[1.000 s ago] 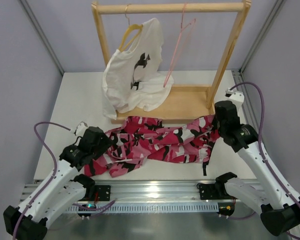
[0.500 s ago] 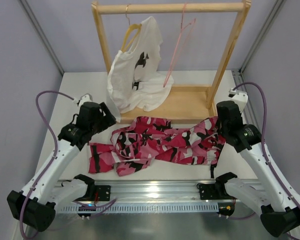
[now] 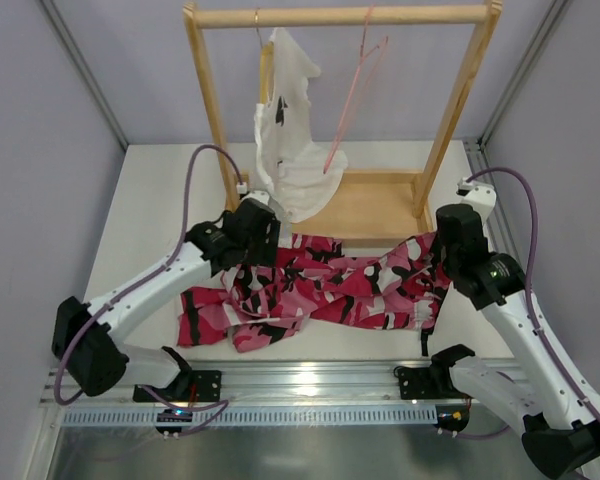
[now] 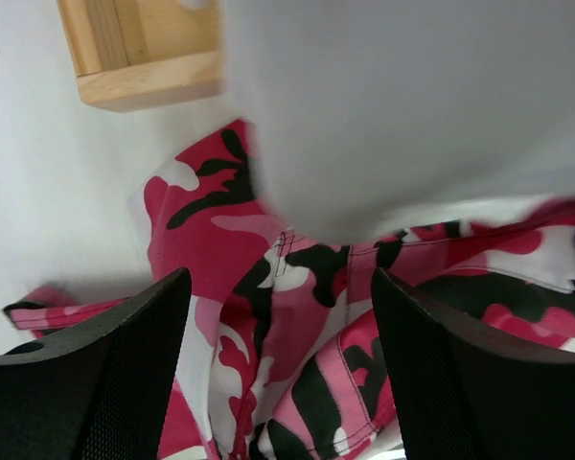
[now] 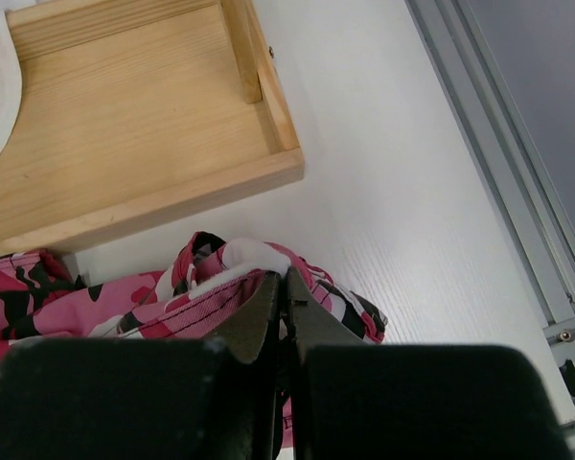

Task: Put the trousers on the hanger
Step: Fold the trousers

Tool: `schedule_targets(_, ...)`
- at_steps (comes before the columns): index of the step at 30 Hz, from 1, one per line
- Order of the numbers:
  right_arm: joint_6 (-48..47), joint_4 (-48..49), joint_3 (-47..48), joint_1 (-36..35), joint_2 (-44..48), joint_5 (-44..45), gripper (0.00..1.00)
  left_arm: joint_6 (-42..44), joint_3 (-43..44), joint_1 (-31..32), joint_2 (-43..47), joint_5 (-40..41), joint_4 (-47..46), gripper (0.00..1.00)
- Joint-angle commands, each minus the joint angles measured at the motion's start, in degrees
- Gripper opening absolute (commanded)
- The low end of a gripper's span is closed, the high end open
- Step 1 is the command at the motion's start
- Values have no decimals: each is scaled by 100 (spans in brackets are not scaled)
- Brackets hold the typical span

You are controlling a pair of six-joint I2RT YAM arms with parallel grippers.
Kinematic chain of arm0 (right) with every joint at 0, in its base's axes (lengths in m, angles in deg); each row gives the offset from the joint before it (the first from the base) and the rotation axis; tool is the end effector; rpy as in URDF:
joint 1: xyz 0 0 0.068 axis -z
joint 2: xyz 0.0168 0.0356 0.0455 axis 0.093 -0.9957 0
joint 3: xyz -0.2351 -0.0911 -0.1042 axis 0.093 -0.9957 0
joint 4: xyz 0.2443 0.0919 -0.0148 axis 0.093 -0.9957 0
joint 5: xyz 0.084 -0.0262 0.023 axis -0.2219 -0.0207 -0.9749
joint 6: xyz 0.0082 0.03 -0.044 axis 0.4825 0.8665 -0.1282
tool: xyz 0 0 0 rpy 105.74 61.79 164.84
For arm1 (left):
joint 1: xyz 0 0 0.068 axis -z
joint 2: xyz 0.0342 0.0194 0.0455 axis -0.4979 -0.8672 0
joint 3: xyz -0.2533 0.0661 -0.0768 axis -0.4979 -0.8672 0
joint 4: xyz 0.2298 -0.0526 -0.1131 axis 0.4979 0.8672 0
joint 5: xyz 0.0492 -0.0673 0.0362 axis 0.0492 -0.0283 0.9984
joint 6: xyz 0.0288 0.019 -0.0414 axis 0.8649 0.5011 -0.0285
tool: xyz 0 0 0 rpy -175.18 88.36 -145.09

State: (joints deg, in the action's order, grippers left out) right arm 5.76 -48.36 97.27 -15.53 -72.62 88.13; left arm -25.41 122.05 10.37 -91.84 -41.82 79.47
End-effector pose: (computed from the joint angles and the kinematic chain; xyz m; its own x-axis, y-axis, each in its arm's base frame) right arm 0.1626 0.0410 0.3436 -0.4712 0.1625 -0.8669 0.3179 0.9481 0.0049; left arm 0.2123 -0.1651 0.2986 -0.7563 0.0483 -0.6525 0.1255 0.9895 -0.0723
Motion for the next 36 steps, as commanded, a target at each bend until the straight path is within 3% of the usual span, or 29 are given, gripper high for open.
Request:
schedule_targets(1,-95,378,14,30,111,14,4,515,522,494,-426,1196,496,76)
schedule_targets(9,-130,369,23,21,287,-4,4,815,348,644,-1077,1759,232,74)
schedule_targets(13,-139,386,14,21,357,49,4,665,225,592,-1201,1821,276,66)
schedule_targets(16,-130,404,22,21,340,32,4,595,119,548,-1218,1734,215,55)
schedule_targets(19,-147,386,66,30,331,76,3,586,110,486,-1262,1681,311,52)
schedule_targets(36,-112,422,-39,21,357,41,4,498,-162,477,-1175,1223,329,61)
